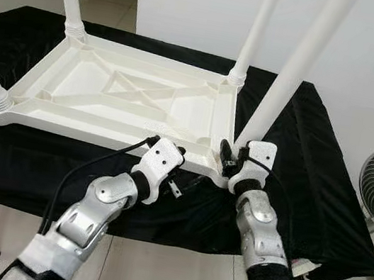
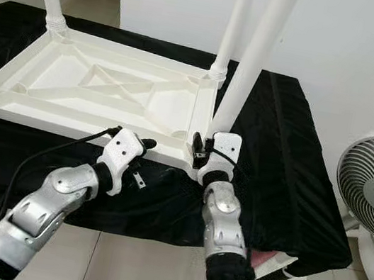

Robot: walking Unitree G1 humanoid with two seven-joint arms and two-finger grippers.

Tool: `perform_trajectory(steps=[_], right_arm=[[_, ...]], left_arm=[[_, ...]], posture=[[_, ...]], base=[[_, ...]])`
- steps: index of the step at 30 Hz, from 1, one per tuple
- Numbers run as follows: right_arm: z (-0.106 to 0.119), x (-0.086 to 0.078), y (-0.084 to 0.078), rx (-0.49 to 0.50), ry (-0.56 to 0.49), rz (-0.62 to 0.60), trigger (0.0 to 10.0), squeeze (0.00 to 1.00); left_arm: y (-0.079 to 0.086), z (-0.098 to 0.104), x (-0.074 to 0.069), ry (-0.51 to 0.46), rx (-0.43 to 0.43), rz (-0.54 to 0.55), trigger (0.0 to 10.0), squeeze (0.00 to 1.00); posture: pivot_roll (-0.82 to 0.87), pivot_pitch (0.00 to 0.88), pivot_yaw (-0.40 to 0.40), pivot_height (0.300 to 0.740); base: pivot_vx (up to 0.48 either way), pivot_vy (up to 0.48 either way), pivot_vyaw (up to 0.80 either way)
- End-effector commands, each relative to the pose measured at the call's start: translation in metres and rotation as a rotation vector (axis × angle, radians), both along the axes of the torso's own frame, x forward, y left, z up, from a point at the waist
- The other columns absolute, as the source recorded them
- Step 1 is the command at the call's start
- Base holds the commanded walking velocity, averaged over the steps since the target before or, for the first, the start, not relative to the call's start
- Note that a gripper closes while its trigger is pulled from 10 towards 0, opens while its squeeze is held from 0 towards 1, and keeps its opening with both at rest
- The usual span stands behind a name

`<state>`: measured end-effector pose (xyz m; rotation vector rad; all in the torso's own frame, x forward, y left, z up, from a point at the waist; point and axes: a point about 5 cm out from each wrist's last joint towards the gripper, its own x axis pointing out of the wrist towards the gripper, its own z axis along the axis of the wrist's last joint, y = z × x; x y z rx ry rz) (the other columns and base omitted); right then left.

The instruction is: Building children table

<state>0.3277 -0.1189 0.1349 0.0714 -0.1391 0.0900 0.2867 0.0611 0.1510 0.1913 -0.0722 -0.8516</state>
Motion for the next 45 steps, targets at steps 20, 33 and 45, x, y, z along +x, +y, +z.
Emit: perform_trajectory(steps=[20, 33, 45], right_arm=[[-0.009, -0.008, 0.008, 0.065, 0.05, -0.039, 10.0, 1.0], [-0.002, -0.006, -0.003, 0.027, 0.017, 0.073, 10.0, 0.0], [0.003, 0.003, -0.033, -0.159, 0.039, 0.482, 10.0, 0.0]], left_arm=[[0.0, -0.009, -0.01, -0.044, 0.004, -0.098, 10.0, 0.0], [-0.003, -0.015, -0.013, -0.045, 0.015, -0.11, 10.0, 0.0], [0.001, -0.018, -0.017, -0.039, 0.046, -0.135, 10.0, 0.0]], posture=[[0.1, 0.049, -0.041, 0.74], [0.1, 0.053, -0.046, 0.74], [0.1, 0.047, -0.053, 0.74]], base=[[0.0, 0.0, 0.0], [0.0, 0.0, 0.0], [0.0, 0.0, 0.0]])
